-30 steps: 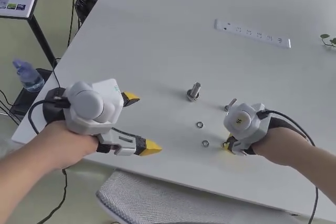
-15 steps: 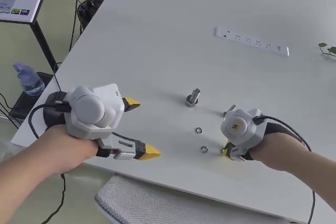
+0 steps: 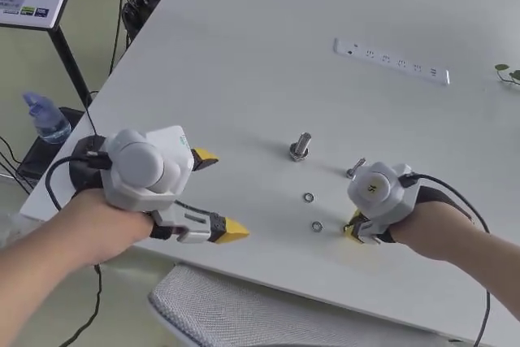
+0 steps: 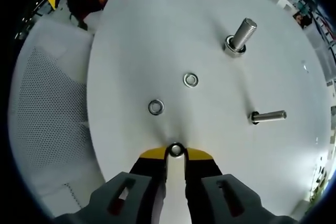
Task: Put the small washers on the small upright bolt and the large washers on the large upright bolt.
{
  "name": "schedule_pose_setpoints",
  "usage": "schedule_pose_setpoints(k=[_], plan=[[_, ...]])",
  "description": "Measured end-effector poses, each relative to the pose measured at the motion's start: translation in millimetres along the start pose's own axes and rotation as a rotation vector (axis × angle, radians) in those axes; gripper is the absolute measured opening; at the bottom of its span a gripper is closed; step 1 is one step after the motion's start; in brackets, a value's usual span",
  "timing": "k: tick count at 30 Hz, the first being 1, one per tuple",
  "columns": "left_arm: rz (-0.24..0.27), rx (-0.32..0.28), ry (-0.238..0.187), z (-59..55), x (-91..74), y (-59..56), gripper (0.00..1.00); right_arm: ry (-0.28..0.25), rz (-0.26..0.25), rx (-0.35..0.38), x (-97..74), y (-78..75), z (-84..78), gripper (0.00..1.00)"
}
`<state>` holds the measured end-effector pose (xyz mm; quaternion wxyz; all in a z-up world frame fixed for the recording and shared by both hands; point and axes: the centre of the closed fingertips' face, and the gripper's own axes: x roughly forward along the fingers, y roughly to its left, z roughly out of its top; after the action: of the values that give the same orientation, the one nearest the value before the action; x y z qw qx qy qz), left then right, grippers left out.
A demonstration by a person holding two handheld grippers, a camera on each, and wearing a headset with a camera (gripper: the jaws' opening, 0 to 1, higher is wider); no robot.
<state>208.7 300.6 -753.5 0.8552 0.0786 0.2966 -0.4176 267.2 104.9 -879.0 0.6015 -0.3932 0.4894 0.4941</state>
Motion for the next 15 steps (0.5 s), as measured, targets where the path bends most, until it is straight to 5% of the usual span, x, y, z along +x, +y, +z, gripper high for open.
schedule_pose_setpoints(k=[15], plan=[[0.004,0.01,0.007,2.7,-3.6,4.8,0.72,-0.032,-0.015,0.024,-13.3,-11.2,3.7,0.12]])
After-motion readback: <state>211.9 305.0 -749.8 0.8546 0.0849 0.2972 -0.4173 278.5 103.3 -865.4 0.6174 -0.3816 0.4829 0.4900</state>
